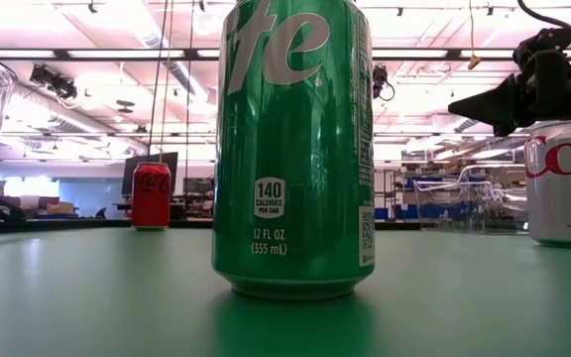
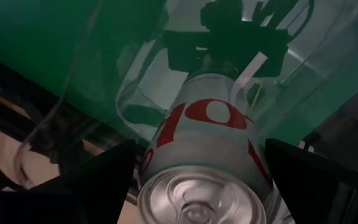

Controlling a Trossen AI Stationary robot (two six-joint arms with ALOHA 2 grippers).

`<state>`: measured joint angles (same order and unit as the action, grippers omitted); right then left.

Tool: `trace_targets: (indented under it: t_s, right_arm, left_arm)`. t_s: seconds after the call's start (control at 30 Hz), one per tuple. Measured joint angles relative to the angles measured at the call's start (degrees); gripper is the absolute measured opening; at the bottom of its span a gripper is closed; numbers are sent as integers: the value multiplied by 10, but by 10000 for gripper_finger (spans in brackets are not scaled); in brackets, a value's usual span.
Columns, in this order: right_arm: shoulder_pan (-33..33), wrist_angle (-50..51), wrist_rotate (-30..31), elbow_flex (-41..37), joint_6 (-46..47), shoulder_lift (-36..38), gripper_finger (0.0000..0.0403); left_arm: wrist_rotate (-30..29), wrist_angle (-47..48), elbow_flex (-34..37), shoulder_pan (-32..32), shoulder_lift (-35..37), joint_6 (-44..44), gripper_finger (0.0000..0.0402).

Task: Sort soda cans
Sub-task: Put the left red-silver soda can into the bottom left transparent bin, then put the top green soda can into the top right transparent bin

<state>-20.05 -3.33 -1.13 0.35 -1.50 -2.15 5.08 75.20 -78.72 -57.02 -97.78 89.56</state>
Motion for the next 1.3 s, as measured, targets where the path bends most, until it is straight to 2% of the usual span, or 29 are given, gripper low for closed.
trace_targets:
  t_s: [0.27, 0.4, 0.53, 0.7, 0.87, 1.0, 1.17, 1.23, 1.3]
  right_arm:
    - [0, 0, 0, 0, 0, 0, 9]
    - [0, 0, 0, 0, 0, 0, 9]
    - [0, 0, 0, 0, 0, 0, 9]
    - [0, 0, 0, 0, 0, 0, 9]
    - [0, 0, 0, 0, 0, 0, 9]
    - [0, 0, 0, 0, 0, 0, 9]
    - [0, 0, 0, 0, 0, 0, 9]
    - [0, 0, 0, 0, 0, 0, 9]
    - [0, 0, 0, 0, 0, 0, 9]
  left_arm:
    - [-31, 45, -38, 23, 0, -41, 361]
    - [-76, 53, -52, 43, 0, -97, 354]
    - [-115, 54, -52, 69, 0, -181, 332]
    - [-209, 54, -52, 112, 0, -311, 275]
    - [-290, 37, -52, 161, 0, -442, 191]
    - [-315, 4, -52, 202, 0, -548, 116]
    - [-316, -61, -52, 255, 0, -676, 28]
    - [-316, -86, -52, 277, 4, -722, 8]
    - [-311, -118, -52, 300, 11, -765, 9]
